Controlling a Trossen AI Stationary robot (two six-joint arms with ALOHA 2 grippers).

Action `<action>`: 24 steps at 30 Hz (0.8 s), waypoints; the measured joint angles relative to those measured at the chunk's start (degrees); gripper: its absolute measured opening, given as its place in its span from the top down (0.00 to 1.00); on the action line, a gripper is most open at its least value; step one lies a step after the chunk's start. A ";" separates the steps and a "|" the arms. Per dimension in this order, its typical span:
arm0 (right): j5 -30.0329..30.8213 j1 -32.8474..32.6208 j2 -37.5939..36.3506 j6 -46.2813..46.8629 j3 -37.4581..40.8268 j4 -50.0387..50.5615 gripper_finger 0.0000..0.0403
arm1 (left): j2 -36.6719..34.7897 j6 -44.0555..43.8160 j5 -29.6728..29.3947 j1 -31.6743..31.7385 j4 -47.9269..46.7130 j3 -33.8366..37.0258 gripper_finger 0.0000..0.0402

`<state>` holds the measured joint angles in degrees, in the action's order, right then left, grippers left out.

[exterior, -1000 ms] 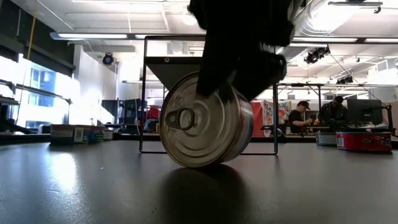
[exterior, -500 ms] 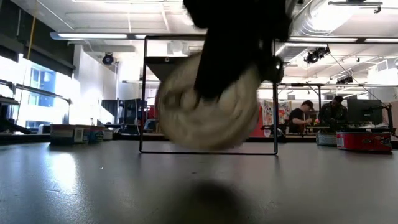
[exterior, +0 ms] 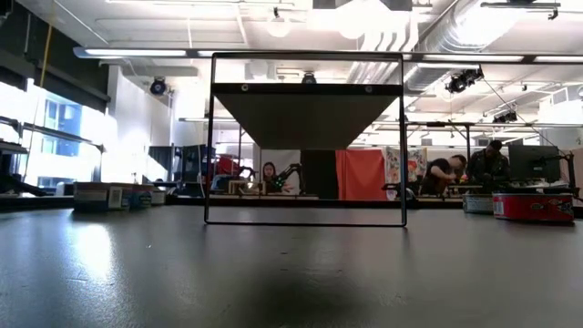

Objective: Stack canned seafood by type on shelf
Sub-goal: Put the blue-pink tuna can on the shelf

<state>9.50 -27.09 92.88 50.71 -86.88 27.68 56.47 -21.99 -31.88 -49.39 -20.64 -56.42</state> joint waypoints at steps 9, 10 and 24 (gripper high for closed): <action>-1.15 24.10 -2.36 -4.57 -0.04 5.86 0.58 | -0.49 1.11 4.48 -0.18 0.43 0.00 1.00; -2.34 27.51 -2.30 -4.85 -0.04 6.90 0.58 | -0.44 1.08 4.36 -0.09 0.41 0.00 1.00; -25.33 62.44 -2.06 -16.06 4.29 2.75 0.58 | 2.69 -4.76 -17.00 5.31 7.51 0.00 1.00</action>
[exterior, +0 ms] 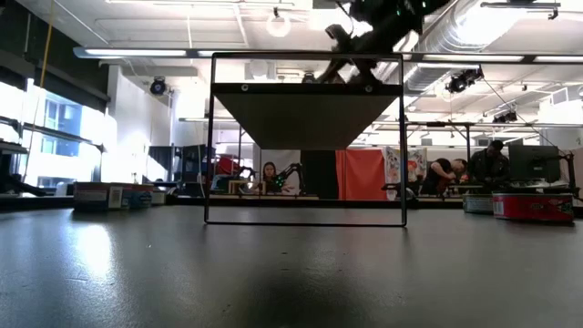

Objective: Stack canned seafood by type on shelf
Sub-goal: Put the blue-pink tuna can on the shelf

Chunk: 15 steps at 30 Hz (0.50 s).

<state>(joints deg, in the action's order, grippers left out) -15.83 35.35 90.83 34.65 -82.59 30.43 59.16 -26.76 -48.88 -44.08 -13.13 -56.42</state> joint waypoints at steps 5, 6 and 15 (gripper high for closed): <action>-7.13 5.32 0.00 4.96 6.61 -13.62 0.58 | 3.69 0.40 0.32 8.34 8.37 0.00 1.00; -7.92 6.04 0.00 6.47 7.83 -15.84 0.58 | 4.41 0.35 0.79 9.90 9.55 0.00 1.00; -6.83 6.09 0.02 14.72 15.17 -25.34 0.58 | 6.73 3.43 10.38 19.91 13.58 0.00 1.00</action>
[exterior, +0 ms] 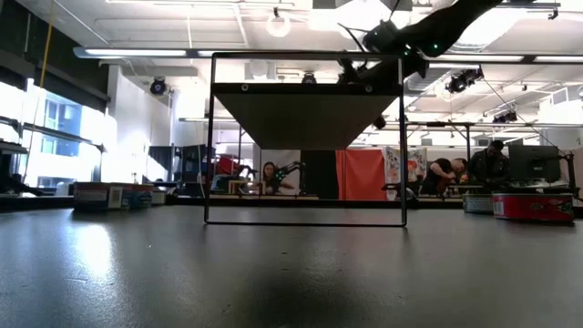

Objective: Stack canned seafood by type on shelf
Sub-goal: Put the blue-pink tuna can on the shelf

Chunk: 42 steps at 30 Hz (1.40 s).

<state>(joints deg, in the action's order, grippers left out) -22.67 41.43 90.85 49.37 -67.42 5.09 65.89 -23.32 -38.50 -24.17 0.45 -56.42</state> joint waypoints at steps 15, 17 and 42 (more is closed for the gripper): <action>9.12 -2.24 2.26 9.14 0.07 -1.44 0.49 | -1.74 5.05 15.97 6.32 -0.77 0.00 1.00; 9.73 -2.81 2.78 10.18 0.07 -1.73 0.49 | -2.17 5.02 16.16 6.19 -2.84 0.00 1.00; 11.95 -3.96 3.02 5.86 0.07 0.29 0.41 | -5.10 7.45 15.95 6.17 -8.41 0.00 1.00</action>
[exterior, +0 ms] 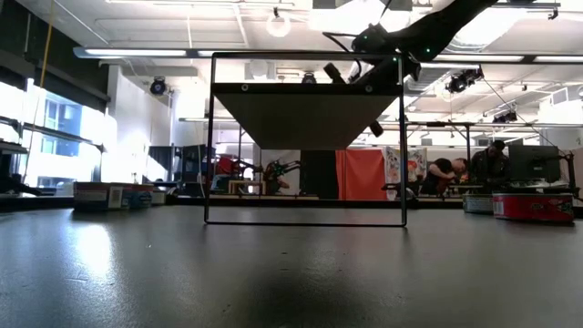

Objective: Stack canned seafood by type on shelf
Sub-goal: Put the blue-pink tuna can on the shelf

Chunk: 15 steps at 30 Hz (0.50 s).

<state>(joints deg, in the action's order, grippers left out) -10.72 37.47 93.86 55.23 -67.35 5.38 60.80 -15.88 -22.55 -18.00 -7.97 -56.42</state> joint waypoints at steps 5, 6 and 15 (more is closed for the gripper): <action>-0.41 0.06 -0.19 -1.42 0.00 0.12 0.29 | 0.00 0.04 -0.02 0.00 -0.02 0.00 1.00; -0.99 0.39 -0.20 -1.62 0.00 0.15 0.27 | 0.00 0.04 -0.03 0.00 -0.02 0.00 1.00; -3.84 2.06 -2.15 -6.27 -0.02 4.47 0.20 | -1.03 0.03 -0.15 0.00 -2.40 0.00 1.00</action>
<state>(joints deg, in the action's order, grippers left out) -14.56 39.54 91.71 48.96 -67.37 9.85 59.77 -15.85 -22.70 -18.00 -10.37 -56.42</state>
